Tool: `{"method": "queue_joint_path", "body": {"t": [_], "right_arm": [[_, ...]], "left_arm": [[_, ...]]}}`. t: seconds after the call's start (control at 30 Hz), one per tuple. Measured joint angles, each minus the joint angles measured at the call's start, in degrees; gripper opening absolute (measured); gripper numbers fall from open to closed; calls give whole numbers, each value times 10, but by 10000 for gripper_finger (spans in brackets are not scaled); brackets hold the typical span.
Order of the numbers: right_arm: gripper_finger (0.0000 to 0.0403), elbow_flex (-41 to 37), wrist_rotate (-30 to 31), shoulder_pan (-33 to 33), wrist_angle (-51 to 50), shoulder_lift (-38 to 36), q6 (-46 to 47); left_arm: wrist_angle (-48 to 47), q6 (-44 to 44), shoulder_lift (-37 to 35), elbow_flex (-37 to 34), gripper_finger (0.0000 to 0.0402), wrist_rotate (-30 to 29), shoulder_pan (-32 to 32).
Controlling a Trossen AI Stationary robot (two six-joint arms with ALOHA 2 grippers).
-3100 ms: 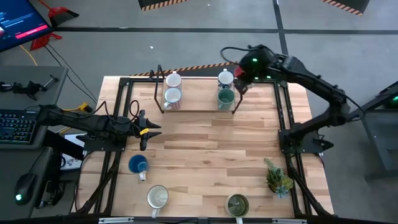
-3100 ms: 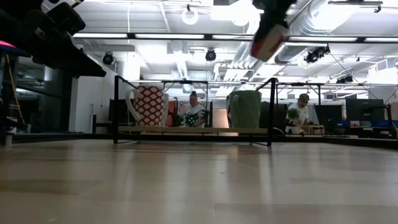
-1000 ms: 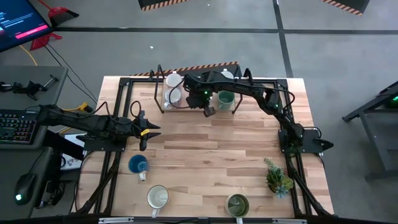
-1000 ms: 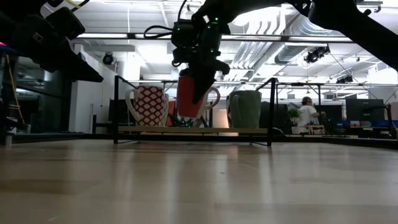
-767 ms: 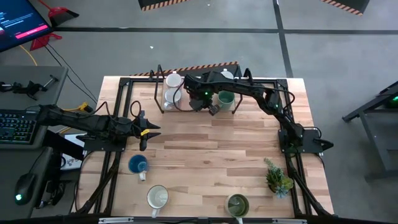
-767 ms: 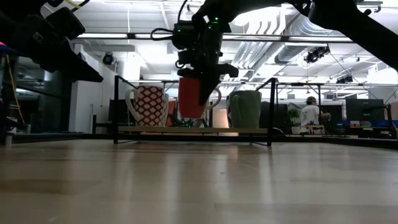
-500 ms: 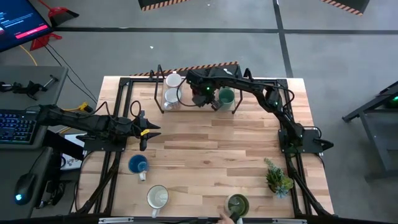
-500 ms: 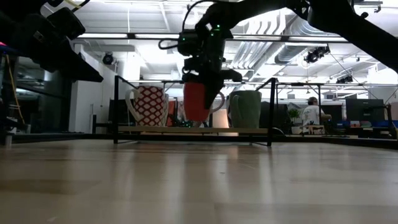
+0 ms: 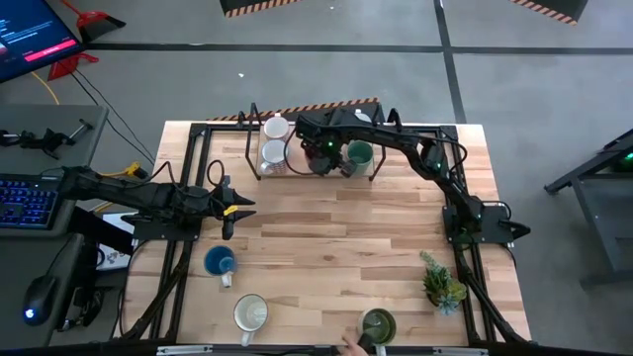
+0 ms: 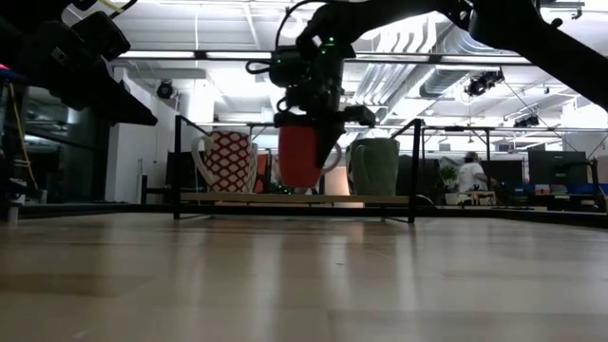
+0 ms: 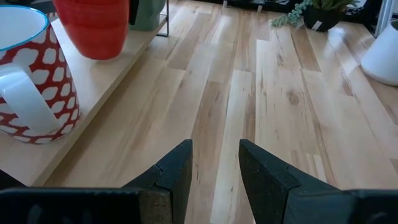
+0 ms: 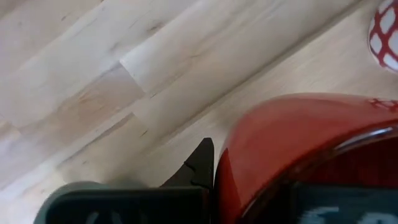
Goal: Place coffee mugs
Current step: Put the red mug on the shelf
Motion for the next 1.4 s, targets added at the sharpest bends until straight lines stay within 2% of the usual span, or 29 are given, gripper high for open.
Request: {"method": "queue_joint_path", "body": {"t": [0.1,0.63,0.93,1.4], "right_arm": [[10,0,18,0,1,0,-28],[10,2,14,-5,6,19,-58],[59,0,13,-9,50,20,30],[65,3,20,-12,52,20,55]], "left_arm": [[0,0,0,0,122,0,0],[0,1,0,0,122,0,0],[-2,17,0,0,122,0,0],[-2,20,0,0,122,0,0]]}}
